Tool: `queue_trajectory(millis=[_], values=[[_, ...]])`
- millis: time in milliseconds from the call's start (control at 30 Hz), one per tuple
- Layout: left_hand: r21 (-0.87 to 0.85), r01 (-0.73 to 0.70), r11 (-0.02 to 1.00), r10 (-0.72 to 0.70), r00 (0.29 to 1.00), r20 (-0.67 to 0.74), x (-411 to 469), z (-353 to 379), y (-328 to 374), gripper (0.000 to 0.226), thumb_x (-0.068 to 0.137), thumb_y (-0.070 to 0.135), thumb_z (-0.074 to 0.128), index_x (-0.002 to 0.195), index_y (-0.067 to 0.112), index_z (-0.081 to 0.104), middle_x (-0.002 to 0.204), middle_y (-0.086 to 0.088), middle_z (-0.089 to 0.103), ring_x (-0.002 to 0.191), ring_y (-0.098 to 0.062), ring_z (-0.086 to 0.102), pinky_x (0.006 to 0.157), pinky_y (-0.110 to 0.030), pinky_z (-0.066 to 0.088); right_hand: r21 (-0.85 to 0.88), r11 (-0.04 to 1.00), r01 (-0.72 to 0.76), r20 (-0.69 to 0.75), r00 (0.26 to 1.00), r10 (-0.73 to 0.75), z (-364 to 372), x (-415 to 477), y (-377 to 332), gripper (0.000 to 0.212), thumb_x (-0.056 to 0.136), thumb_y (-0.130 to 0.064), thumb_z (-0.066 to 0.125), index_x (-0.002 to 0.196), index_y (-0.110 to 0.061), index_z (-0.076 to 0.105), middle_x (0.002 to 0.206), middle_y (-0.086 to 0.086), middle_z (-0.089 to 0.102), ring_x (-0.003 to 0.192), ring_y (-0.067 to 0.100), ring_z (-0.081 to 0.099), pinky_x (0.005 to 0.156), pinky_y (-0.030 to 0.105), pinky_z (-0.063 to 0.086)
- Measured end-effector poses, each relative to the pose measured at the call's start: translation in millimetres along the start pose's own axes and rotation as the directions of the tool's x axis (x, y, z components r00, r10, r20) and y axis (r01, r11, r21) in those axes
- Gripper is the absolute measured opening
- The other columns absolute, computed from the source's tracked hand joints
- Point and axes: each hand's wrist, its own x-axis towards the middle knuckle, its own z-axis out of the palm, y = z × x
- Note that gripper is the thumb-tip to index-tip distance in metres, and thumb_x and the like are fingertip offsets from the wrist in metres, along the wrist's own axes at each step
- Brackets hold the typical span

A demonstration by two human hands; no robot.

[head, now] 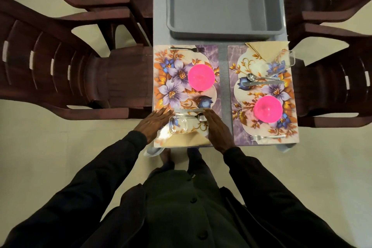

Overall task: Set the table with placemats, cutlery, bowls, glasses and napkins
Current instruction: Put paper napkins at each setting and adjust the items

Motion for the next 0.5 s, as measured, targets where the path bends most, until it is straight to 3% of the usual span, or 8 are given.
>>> queue_trajectory(millis=[133,300,500], values=[[0.026,-0.001,1.000,0.001,1.000,0.022,1.2,3.4,-5.2,0.087,0.096,-0.003,0.056,0.162,0.022,0.005,0.171,-0.001,0.001,0.158,-0.021,-0.004,0.127,-0.036,0.002,0.009,1.000,-0.013,0.004,1.000,0.013,2.5,3.2,-2.3,0.077,0.081,0.001,0.079,0.149,0.002,0.044,0.154,0.022,0.044,0.146,0.030,0.039,0.118,0.042,0.035],[0.045,-0.001,0.999,0.000,1.000,0.006,4.9,1.8,-5.3,0.088,0.094,-0.006,0.053,0.163,0.021,0.004,0.170,0.001,-0.004,0.157,-0.021,-0.008,0.126,-0.035,-0.002,-0.025,0.999,-0.039,-0.006,0.999,0.039,-2.6,11.5,-9.6,0.069,0.085,0.012,0.065,0.149,0.000,0.043,0.155,0.021,0.043,0.146,0.032,0.039,0.116,0.040,0.034],[0.026,0.011,1.000,-0.012,0.999,0.042,13.5,-0.7,-10.8,0.080,0.101,0.015,0.057,0.163,0.022,0.007,0.171,0.000,0.000,0.157,-0.022,-0.007,0.127,-0.039,0.001,-0.055,0.998,-0.017,-0.015,1.000,0.017,-3.0,21.4,-4.6,0.066,0.087,0.010,0.063,0.150,0.000,0.043,0.155,0.020,0.043,0.146,0.031,0.039,0.116,0.041,0.037]])
